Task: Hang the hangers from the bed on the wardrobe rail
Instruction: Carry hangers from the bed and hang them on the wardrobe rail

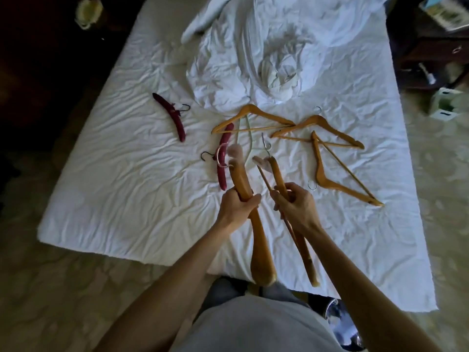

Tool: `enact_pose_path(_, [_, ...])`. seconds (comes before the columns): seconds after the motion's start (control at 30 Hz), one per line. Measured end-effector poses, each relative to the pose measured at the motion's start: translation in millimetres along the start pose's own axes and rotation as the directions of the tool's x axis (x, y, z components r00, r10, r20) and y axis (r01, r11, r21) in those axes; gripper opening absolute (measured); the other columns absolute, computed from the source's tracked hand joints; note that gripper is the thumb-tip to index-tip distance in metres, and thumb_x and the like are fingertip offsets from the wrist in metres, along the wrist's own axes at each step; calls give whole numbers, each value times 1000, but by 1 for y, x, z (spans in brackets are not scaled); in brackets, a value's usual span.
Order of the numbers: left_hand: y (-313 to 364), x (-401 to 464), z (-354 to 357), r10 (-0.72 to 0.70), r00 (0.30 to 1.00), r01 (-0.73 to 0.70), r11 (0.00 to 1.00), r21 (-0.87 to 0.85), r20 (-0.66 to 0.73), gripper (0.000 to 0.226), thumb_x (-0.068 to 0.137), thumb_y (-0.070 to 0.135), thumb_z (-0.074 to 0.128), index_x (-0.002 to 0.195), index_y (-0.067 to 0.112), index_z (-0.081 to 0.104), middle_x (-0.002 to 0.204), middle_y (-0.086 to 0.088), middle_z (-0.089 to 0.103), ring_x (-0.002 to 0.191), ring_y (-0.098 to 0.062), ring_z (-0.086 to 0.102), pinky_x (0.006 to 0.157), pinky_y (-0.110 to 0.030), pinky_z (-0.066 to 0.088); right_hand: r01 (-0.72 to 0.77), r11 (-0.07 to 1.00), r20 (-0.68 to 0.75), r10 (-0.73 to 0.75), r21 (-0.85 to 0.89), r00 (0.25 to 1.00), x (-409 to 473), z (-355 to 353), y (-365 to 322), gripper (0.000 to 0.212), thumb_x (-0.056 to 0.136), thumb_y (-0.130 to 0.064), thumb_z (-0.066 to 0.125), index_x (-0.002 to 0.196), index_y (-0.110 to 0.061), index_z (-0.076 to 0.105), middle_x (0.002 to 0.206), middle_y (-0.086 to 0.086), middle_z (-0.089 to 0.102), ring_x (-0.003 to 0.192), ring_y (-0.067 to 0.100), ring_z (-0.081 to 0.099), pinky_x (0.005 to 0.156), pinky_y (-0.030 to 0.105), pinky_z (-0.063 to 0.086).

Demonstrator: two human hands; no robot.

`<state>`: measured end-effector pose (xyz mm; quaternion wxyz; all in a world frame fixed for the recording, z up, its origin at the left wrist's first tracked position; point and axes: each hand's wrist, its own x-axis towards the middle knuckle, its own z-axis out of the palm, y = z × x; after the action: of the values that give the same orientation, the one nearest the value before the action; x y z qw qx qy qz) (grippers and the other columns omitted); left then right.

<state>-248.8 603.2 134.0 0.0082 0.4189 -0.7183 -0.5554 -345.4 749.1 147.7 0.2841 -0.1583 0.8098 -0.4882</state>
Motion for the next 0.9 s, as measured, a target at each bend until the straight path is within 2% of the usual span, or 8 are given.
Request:
enact_pose_path(0.07, [7, -11, -18, 11, 998, -14, 999, -33, -67, 21, 87, 24, 78, 76, 7, 70, 67, 3, 72, 59, -7, 72, 57, -25, 60, 46, 999, 64, -47, 11, 997, 5, 5, -24, 18, 92, -36, 68, 106, -24, 67, 69, 3, 73, 60, 24, 69, 57, 38, 60])
enact_pose_path(0.17, [11, -33, -52, 30, 986, -47, 994, -98, -164, 25, 87, 19, 79, 85, -5, 70, 71, -4, 74, 60, -9, 73, 54, -20, 57, 137, 990, 178, -142, 38, 974, 11, 23, -61, 9, 91, -32, 68, 100, -30, 68, 65, 4, 72, 56, 20, 66, 55, 37, 58])
enact_pose_path(0.3, [9, -66, -106, 20, 946, -73, 986, -152, -325, 20, 88, 22, 77, 88, 4, 69, 74, -5, 75, 66, -15, 76, 61, -26, 62, 272, 962, 364, -256, 6, 896, 10, 64, -109, 15, 93, -32, 66, 103, -22, 70, 67, 0, 74, 62, 15, 70, 58, 33, 56])
enact_pose_path(0.4, [5, -92, -153, -19, 889, -85, 975, -205, -458, 20, 91, 25, 75, 96, 7, 68, 80, -9, 76, 68, -18, 76, 62, -31, 63, 336, 942, 456, -309, 24, 834, -1, 106, -144, 22, 92, -31, 67, 110, -18, 70, 66, -1, 73, 54, 12, 67, 57, 32, 54])
enact_pose_path(0.5, [-4, -122, -207, -80, 818, -83, 964, -254, -570, 19, 92, 24, 72, 99, 8, 66, 78, -7, 76, 65, -15, 75, 58, -25, 61, 398, 914, 502, -381, 78, 777, -24, 156, -183, 19, 91, -29, 68, 108, -20, 71, 64, -1, 72, 51, 8, 62, 56, 32, 53])
enact_pose_path(0.6, [-25, -156, -264, -117, 747, -82, 960, -266, -654, 14, 94, 24, 71, 98, 11, 66, 77, -4, 75, 63, -12, 75, 54, -22, 58, 455, 884, 574, -431, 110, 697, -55, 214, -223, 21, 92, -28, 68, 110, -17, 70, 68, 0, 73, 58, 10, 68, 58, 29, 57])
enact_pose_path(0.7, [-54, -193, -326, -143, 676, -81, 961, -266, -723, 15, 95, 25, 69, 100, 12, 66, 82, -4, 75, 65, -12, 75, 55, -18, 57, 508, 848, 625, -478, 147, 617, -91, 279, -261, 25, 92, -28, 68, 113, -14, 69, 73, 0, 73, 69, 16, 72, 64, 35, 61])
enact_pose_path(0.9, [-120, -285, -468, -133, 571, -95, 969, -227, -810, 19, 95, 26, 70, 91, 7, 69, 73, 0, 73, 62, -9, 73, 58, -25, 60, 578, 783, 722, -536, 231, 438, -176, 424, -334, 8, 93, -30, 66, 92, -22, 69, 71, 1, 73, 61, 11, 68, 62, 27, 58])
